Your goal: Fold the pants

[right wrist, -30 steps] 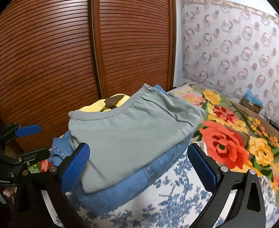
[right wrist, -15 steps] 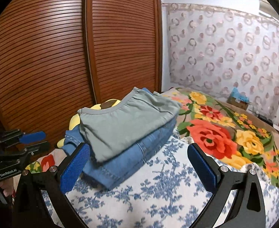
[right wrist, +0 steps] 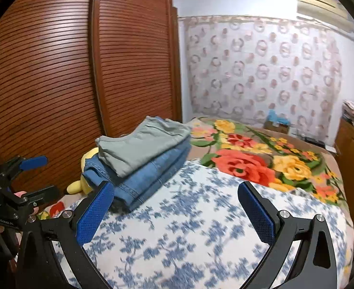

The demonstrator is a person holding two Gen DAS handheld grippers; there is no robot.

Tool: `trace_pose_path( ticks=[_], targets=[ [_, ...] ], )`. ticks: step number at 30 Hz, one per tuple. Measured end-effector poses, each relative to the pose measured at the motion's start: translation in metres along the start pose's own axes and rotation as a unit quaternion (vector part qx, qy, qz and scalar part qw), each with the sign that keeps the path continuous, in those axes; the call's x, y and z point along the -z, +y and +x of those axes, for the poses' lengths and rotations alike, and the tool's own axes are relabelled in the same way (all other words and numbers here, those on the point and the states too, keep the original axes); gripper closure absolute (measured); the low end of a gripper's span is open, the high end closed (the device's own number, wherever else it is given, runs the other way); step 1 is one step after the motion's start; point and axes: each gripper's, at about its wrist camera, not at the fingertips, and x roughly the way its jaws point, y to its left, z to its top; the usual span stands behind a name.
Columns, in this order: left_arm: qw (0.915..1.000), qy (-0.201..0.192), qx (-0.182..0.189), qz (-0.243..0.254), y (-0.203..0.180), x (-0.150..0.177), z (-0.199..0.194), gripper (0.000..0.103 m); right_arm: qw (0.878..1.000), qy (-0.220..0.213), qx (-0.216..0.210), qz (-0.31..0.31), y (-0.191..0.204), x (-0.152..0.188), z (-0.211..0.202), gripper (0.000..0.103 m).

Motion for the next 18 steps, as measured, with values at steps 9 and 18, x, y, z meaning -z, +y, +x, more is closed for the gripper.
trace_pose_path(
  ticks=[9, 18],
  targets=[
    [0.9991, 0.005, 0.037, 0.023, -0.045, -0.004, 0.004, 0.000, 0.998, -0.005, 0.051, 0.044, -0.005, 0.030, -0.062, 0.001],
    [0.9974, 0.009, 0.067, 0.028, -0.083, -0.007, 0.010, 0.000, 0.994, -0.013, 0.093, 0.063, 0.000, 0.043, -0.101, 0.001]
  ],
)
